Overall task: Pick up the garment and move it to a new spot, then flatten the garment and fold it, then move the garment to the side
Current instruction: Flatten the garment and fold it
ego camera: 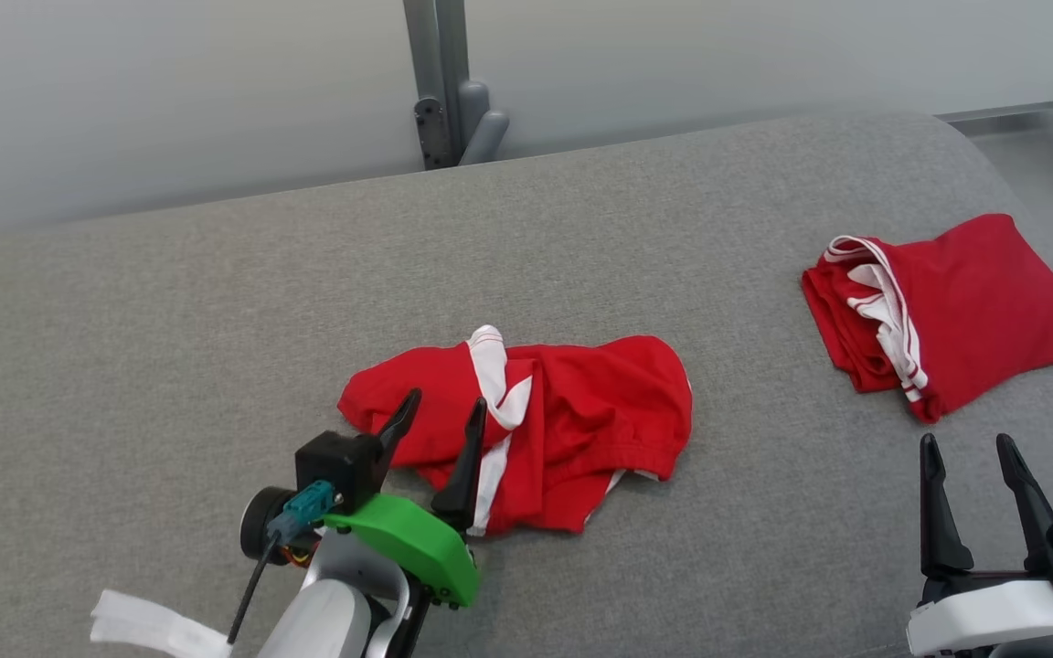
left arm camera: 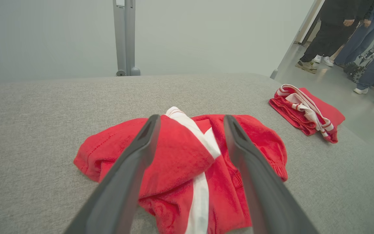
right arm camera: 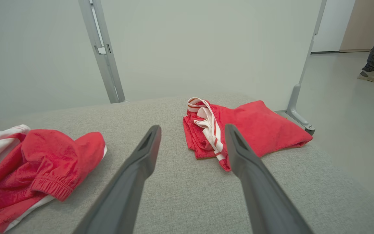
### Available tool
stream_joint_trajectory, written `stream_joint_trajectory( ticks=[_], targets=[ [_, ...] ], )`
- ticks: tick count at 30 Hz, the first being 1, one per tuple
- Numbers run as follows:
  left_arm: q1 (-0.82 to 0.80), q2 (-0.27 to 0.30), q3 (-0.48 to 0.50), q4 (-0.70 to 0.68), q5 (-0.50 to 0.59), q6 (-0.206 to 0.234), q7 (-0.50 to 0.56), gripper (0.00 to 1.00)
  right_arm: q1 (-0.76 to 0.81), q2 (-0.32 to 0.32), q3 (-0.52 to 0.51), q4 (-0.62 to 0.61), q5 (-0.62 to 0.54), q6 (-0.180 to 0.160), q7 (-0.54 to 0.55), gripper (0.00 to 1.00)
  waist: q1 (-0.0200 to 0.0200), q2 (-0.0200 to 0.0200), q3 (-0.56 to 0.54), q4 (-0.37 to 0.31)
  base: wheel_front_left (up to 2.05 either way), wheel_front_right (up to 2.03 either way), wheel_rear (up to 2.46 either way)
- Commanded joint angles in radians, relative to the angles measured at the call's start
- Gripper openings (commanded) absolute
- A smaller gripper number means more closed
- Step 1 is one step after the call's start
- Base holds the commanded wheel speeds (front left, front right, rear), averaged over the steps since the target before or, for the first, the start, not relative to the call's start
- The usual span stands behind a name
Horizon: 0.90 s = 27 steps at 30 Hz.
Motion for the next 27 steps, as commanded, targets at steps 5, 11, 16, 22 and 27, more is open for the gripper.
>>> stream_joint_trajectory(
  ticks=[5,11,16,22,27],
  targets=[
    [-0.086,0.004,-0.038,0.068,-0.007,0.059,0.064,1.0,-0.025,-0.003,0.0,0.006,0.017,-0.001,0.0,1.0,0.0,-0.0001,0.047,-0.085,0.0,0.0,0.0],
    [-0.107,0.009,-0.031,0.136,-0.011,0.095,0.084,1.0,-0.024,-0.003,-0.001,0.008,0.025,-0.001,0.0,1.0,0.0,-0.0001,0.051,-0.118,0.0,0.0,0.0],
    [-0.106,0.028,-0.02,0.185,-0.008,0.113,0.088,1.0,-0.019,-0.003,-0.008,0.005,0.027,-0.001,0.0,1.0,0.0,-0.0001,0.052,-0.128,0.0,0.0,0.0],
    [-0.1,0.05,0.006,0.19,-0.03,0.126,0.074,0.0,-0.022,-0.003,-0.016,0.004,0.028,-0.001,0.0,1.0,0.0,-0.0001,0.055,-0.109,0.0,0.0,0.0],
    [-0.094,0.071,0.063,0.14,-0.07,0.124,0.022,0.0,-0.024,-0.003,-0.021,0.004,0.025,-0.001,0.0,1.0,0.0,-0.0001,0.05,-0.092,0.0,0.0,0.0]
  ],
)
